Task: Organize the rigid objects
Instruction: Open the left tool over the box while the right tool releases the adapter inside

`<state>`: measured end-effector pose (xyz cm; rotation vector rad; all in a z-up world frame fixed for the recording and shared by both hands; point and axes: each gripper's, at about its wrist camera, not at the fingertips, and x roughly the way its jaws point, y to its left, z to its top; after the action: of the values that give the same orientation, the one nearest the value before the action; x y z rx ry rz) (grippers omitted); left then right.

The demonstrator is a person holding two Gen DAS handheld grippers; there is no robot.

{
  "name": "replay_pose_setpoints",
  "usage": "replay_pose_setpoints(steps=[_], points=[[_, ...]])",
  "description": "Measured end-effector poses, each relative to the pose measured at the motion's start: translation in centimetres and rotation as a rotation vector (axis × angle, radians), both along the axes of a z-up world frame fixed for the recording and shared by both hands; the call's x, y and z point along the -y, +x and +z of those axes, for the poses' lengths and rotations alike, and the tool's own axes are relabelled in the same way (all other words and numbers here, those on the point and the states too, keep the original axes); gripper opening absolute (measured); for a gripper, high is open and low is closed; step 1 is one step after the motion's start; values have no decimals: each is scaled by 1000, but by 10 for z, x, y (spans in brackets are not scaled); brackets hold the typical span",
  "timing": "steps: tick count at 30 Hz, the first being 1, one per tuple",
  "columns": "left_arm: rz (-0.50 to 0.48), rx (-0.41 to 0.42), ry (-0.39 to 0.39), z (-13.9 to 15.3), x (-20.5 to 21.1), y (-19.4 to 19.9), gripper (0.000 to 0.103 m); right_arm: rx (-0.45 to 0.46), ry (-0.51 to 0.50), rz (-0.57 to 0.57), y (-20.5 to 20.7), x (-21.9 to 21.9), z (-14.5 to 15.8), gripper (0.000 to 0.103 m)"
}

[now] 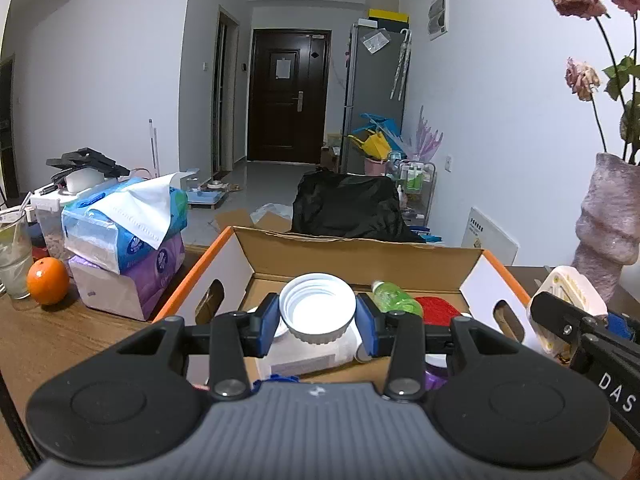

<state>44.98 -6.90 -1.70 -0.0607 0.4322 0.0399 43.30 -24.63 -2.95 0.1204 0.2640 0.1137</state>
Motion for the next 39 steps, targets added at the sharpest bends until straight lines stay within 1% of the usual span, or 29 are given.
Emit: replay_pose_setpoints(steps=[14,23,24,25,26,27,28,29,30,31,32,34,35,36,37,39], points=[[31,-15,14,-6,-6,32,42,-33,-15,13,37,-9,-5,31],[19,-22,29,-8,-8,45,42,-51,-19,6,55,-9,-8,31],[12,-27,29,-9,-8,45,43,-56,-18,3,56,-9,-9,31],[9,-32,27,-9,-9,46,48,-66,-16,1,57,-8,-9,31],[8,-38,24,-10,-10,46,59,-73,-13,-1,58,-8,-10,31],[10,-38,21,-10,-11,46,65,-78,-10,-3,59,-7,-11,33],[17,-36,20,-10,-12,44,80,-82,-10,-11,59,-6,-11,36],[26,-31,20,-9,-13,44,90,-80,-9,-20,59,-5,-10,36],[36,-21,21,-8,-14,42,93,-80,-6,-21,58,-4,-10,40],[46,-14,26,-8,-14,41,100,-83,2,-18,58,-3,-10,48],[57,-8,31,-7,-14,40,103,-83,6,-22,57,-2,-9,53],[75,-2,38,-6,-16,39,103,-78,-1,-32,56,-1,-8,69],[77,-4,40,-6,-16,39,103,-77,-2,-36,56,0,-8,75],[82,-5,41,-6,-16,40,103,-73,2,-39,55,0,-7,89],[87,-6,41,-6,-17,40,103,-66,9,-40,54,1,-6,98],[90,-8,39,-5,-18,41,103,-50,11,-45,52,2,-4,101]])
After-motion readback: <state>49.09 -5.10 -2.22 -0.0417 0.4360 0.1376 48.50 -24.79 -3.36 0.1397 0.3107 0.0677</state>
